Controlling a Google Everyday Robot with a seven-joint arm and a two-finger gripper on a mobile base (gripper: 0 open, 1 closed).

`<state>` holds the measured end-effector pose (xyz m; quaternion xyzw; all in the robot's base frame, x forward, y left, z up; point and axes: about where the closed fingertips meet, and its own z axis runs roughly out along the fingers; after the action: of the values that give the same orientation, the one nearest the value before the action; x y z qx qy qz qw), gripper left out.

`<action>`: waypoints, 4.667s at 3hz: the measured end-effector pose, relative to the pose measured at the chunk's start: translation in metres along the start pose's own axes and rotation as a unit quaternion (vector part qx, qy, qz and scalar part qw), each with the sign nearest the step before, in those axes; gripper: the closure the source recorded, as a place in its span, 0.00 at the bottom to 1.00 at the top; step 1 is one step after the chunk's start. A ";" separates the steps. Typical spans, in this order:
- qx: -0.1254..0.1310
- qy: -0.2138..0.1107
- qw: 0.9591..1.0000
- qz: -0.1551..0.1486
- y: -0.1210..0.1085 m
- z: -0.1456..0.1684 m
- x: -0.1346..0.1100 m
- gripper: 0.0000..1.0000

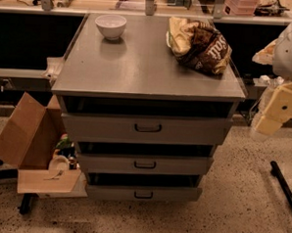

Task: Open middle drawer

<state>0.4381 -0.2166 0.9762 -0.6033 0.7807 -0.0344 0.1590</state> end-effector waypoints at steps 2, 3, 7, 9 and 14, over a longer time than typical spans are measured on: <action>-0.003 -0.001 1.000 -0.003 -0.003 -0.007 -0.011 0.00; -0.036 -0.008 0.998 -0.042 0.009 0.022 -0.028 0.00; -0.183 -0.028 0.980 -0.069 0.096 0.205 -0.003 0.00; -0.168 -0.040 0.981 -0.085 0.121 0.319 0.018 0.00; -0.136 -0.100 0.982 -0.087 0.081 0.475 0.029 0.00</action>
Offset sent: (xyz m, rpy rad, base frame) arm 0.0088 0.0233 0.0232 0.0043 0.0388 0.0192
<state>0.4937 -0.1566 0.5004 -0.6854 0.7028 0.1188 0.1489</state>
